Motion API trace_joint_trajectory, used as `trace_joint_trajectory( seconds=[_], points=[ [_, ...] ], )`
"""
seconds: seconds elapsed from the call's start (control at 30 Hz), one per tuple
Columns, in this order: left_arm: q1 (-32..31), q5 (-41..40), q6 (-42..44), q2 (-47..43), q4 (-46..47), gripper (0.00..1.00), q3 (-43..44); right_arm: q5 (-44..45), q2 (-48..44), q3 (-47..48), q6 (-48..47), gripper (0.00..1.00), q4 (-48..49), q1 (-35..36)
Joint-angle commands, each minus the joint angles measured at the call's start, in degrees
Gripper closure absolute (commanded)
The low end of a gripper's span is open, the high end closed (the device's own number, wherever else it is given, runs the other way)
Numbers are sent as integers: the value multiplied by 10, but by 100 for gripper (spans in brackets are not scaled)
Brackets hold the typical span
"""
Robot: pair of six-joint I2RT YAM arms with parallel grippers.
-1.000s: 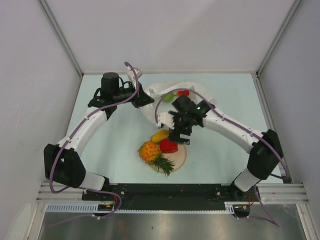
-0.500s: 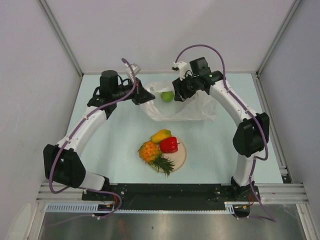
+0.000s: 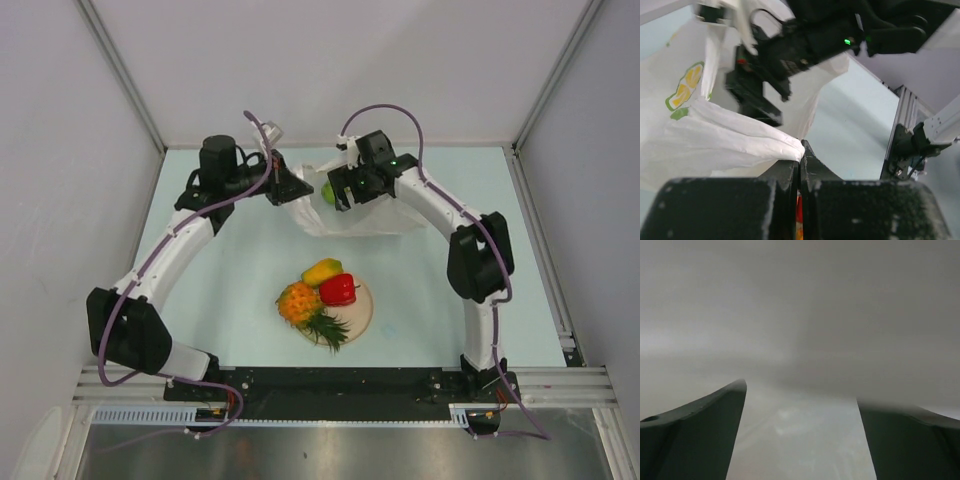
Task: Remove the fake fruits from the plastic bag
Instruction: Take out the fake fruit from the plastic bag.
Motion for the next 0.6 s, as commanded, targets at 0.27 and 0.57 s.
trace_joint_trajectory(
  seconds=[0.27,0.57],
  points=[
    [-73,13,209,11,-158,100,20,16,190,206,58,4,68,-14],
    [-104,9,229,58,-176,100,56,19,302,317,85,1,80,-23]
  ],
)
